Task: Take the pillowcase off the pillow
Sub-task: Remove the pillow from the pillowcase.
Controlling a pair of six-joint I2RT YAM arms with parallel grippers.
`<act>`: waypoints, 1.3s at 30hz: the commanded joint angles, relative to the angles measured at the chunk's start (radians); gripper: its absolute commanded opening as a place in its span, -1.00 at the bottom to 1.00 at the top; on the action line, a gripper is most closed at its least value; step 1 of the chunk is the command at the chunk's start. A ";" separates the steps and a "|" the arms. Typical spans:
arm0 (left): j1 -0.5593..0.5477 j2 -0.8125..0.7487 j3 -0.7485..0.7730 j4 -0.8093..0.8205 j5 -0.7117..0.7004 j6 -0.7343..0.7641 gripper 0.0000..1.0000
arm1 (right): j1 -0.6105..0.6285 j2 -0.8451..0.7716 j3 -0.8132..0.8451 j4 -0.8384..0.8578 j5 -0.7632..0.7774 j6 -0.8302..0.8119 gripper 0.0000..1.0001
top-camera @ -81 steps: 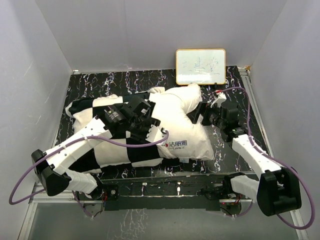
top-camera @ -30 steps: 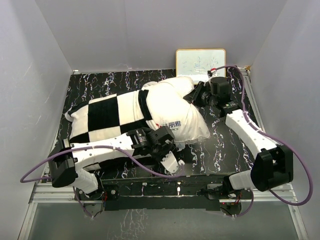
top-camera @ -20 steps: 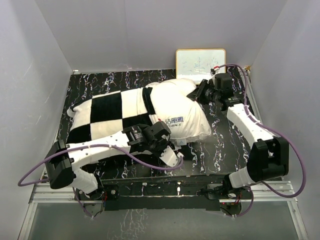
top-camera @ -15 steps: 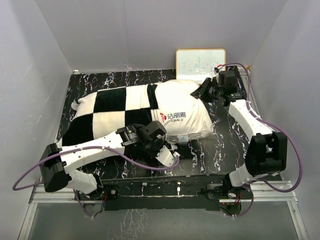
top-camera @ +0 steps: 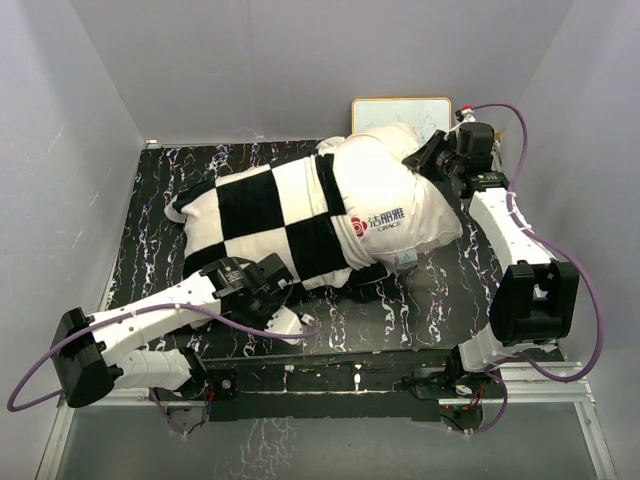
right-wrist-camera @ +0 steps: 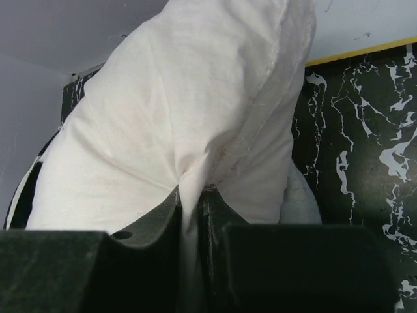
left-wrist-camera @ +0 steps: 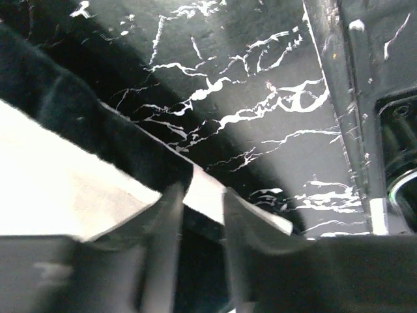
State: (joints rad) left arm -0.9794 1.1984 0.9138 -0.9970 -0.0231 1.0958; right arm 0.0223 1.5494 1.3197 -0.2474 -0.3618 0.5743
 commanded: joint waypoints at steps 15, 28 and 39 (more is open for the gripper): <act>0.352 0.419 0.925 0.221 0.314 -0.597 0.37 | 0.290 -0.427 -0.499 0.514 0.035 -0.310 -0.84; 0.560 0.726 1.058 0.108 0.435 -0.900 0.68 | 0.403 -0.573 -0.696 0.474 0.178 -0.403 -0.62; 0.559 0.565 0.747 0.176 0.516 -0.802 -1.00 | 0.310 -0.376 -0.290 0.162 0.250 -0.061 0.96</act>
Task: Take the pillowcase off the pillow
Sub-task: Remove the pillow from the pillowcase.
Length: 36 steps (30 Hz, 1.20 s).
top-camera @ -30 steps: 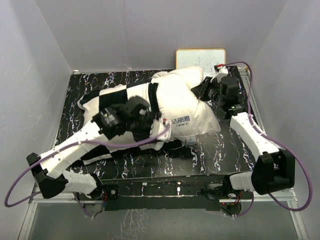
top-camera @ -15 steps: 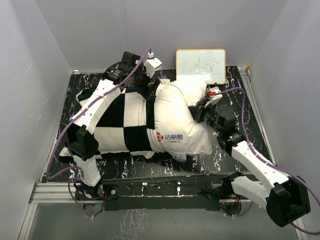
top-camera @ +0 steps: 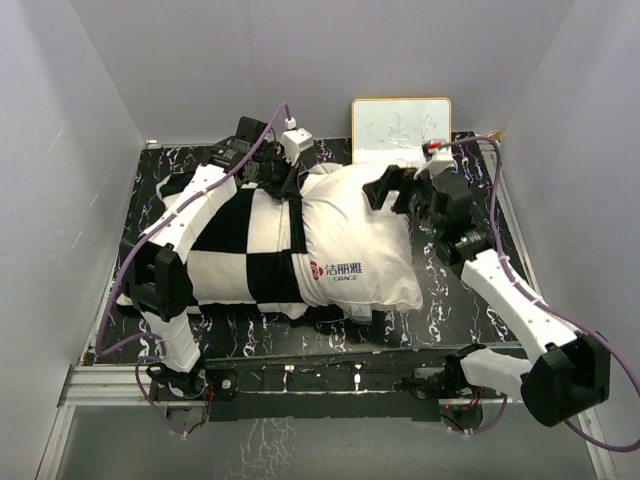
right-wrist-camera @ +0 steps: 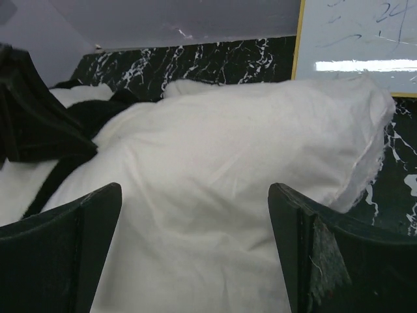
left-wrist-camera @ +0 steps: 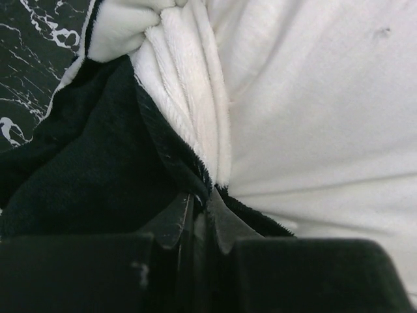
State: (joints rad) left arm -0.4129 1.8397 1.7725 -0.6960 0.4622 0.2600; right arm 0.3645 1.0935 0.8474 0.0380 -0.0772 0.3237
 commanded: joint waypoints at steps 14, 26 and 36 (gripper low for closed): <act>-0.009 -0.288 -0.259 -0.010 0.025 0.079 -1.00 | -0.007 0.305 0.239 -0.204 -0.110 0.287 0.96; -0.035 -0.341 -0.249 -0.011 0.024 0.115 -1.00 | 0.017 0.493 0.452 0.131 -0.339 0.399 0.15; -0.034 -0.390 -0.018 0.375 -0.305 0.326 -1.00 | 0.062 0.393 0.537 0.496 -0.178 0.082 -0.84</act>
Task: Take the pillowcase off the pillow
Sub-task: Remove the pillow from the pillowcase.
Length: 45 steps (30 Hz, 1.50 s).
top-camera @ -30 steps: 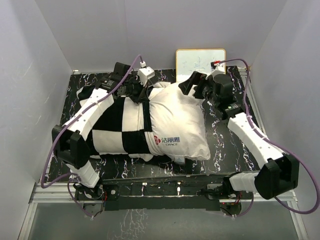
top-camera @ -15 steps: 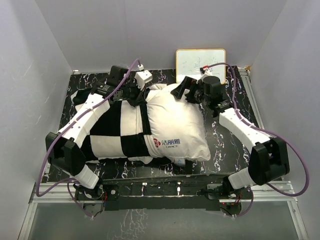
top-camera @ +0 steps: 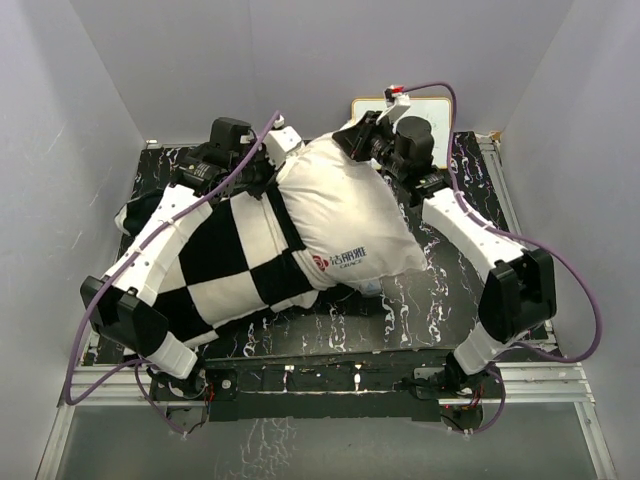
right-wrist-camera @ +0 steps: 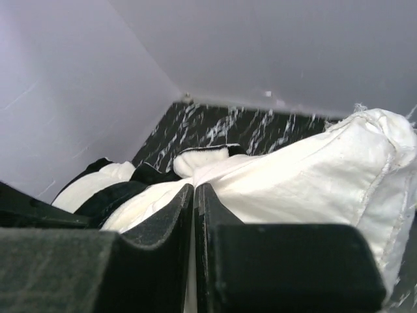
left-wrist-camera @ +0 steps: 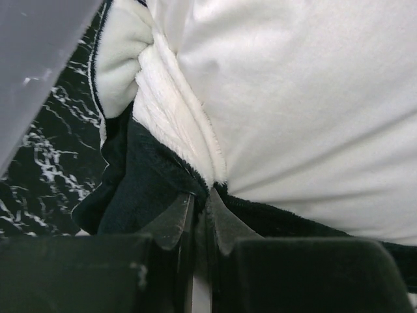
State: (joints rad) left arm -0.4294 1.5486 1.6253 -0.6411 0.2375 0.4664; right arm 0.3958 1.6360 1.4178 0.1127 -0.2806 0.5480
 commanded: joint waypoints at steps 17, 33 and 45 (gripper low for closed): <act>-0.075 -0.411 -0.421 0.155 0.158 0.037 -1.00 | 0.045 -0.521 -0.684 0.191 0.276 -0.109 0.90; -0.110 -0.473 -0.555 0.086 0.163 0.061 -1.00 | 0.045 -0.677 -0.657 -0.115 0.364 0.060 0.97; -0.124 -0.469 -0.519 0.034 0.168 0.064 -1.00 | 0.080 -0.367 -0.598 0.598 -0.253 0.273 0.97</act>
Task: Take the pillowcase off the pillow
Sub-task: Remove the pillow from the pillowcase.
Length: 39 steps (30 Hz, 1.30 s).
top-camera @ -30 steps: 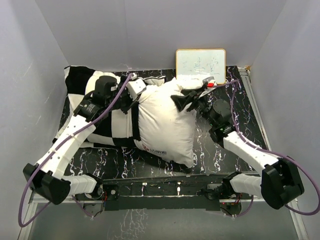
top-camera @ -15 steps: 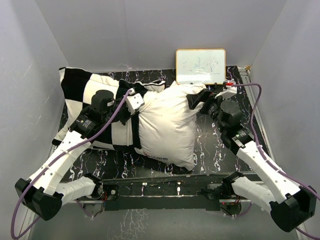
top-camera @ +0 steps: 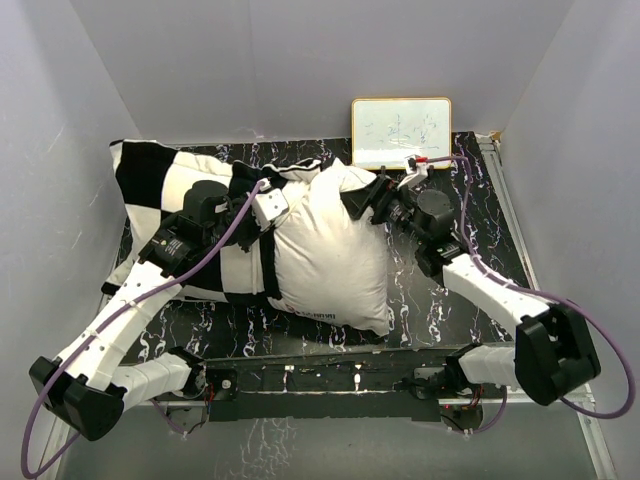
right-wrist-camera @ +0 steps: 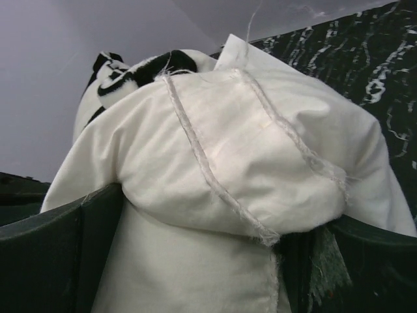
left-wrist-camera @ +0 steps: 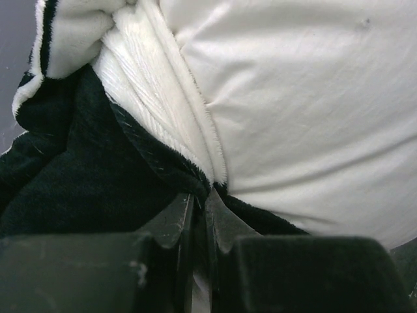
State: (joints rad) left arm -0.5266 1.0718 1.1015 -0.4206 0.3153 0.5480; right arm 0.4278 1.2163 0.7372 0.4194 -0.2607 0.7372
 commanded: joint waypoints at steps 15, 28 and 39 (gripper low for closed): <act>-0.027 0.034 0.024 -0.160 0.057 -0.012 -1.00 | 0.097 -0.030 0.020 0.390 -0.410 0.057 0.97; -0.026 0.038 0.031 -0.163 0.046 -0.018 -1.00 | 0.161 0.006 0.028 0.796 -0.544 0.278 0.97; -0.027 0.036 0.039 -0.157 0.072 -0.037 -1.00 | 0.322 0.066 0.240 -0.270 -0.137 -0.389 0.96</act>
State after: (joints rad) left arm -0.5262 1.0916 1.1450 -0.5346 0.2535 0.5529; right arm 0.6796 1.2495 0.9211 0.4011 -0.5224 0.5358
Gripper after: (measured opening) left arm 0.043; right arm 0.983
